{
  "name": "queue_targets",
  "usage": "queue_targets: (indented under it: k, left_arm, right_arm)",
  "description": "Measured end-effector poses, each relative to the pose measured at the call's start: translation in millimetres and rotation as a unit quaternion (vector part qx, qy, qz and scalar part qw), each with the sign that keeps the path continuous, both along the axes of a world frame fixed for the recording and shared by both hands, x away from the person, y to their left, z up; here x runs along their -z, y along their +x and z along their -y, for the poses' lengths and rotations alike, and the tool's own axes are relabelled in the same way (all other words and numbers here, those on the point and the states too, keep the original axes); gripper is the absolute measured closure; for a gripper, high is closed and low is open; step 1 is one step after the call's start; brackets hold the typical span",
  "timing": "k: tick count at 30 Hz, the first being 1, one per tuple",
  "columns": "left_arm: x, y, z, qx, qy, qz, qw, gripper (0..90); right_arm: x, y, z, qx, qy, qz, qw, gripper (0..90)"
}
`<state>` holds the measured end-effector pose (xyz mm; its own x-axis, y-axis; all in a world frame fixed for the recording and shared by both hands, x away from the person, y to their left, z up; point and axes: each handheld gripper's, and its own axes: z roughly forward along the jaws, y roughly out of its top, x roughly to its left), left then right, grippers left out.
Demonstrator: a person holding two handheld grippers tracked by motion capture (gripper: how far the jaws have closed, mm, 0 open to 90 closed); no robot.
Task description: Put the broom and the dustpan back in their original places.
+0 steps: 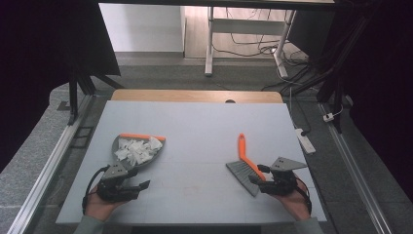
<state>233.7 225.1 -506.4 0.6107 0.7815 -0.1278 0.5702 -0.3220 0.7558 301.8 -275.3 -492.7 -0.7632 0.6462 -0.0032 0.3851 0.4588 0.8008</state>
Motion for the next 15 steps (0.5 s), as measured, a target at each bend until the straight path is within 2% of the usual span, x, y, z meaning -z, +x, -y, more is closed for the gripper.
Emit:
queue_targets:
  k: [15]
  left_arm:
    - [0.7,1.3,-0.5,0.002,-0.003,-0.004,1.0000,34.7]
  right_arm:
    - [-1.0,0.2,0.3,-0.002,-0.002,0.007,1.0000,42.8]
